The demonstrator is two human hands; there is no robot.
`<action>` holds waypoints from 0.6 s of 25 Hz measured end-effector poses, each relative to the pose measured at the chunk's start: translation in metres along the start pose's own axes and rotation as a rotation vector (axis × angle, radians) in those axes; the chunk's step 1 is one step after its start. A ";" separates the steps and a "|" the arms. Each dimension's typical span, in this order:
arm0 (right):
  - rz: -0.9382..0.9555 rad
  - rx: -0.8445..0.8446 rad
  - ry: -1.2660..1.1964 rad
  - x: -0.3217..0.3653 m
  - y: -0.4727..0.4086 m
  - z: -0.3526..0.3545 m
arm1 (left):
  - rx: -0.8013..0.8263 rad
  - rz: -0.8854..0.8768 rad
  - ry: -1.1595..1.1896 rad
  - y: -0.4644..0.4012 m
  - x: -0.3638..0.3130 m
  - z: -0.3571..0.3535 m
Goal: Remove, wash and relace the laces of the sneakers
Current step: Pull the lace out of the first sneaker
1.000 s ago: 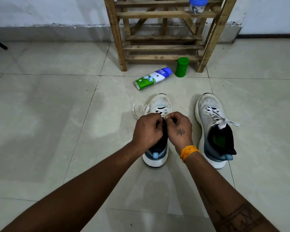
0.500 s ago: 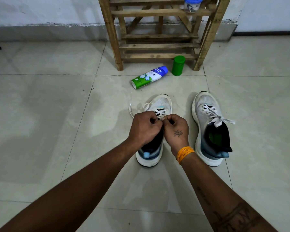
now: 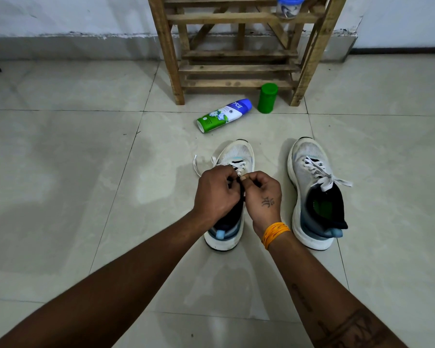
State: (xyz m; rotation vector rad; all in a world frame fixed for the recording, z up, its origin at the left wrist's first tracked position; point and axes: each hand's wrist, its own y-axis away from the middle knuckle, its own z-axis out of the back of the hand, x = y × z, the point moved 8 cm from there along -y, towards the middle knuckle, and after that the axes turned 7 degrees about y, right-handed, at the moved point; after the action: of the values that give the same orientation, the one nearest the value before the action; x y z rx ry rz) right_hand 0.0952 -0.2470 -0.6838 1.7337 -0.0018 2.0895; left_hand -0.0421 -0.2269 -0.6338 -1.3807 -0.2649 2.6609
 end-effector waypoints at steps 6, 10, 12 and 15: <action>-0.073 -0.072 -0.075 -0.007 0.004 0.007 | 0.046 -0.062 0.016 0.002 -0.001 -0.003; -0.025 -0.038 -0.095 -0.002 0.016 0.004 | 0.029 -0.063 -0.009 0.004 -0.002 -0.002; -0.020 0.009 -0.149 -0.002 0.021 0.001 | 0.041 -0.067 -0.003 0.005 0.000 -0.003; 0.021 0.036 -0.114 0.001 0.021 0.002 | 0.090 -0.063 0.057 0.007 0.001 -0.002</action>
State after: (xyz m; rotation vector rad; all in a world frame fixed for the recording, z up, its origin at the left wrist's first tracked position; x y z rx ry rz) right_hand 0.0904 -0.2666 -0.6771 1.8799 -0.0160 2.0135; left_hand -0.0415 -0.2329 -0.6369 -1.3936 -0.1770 2.5453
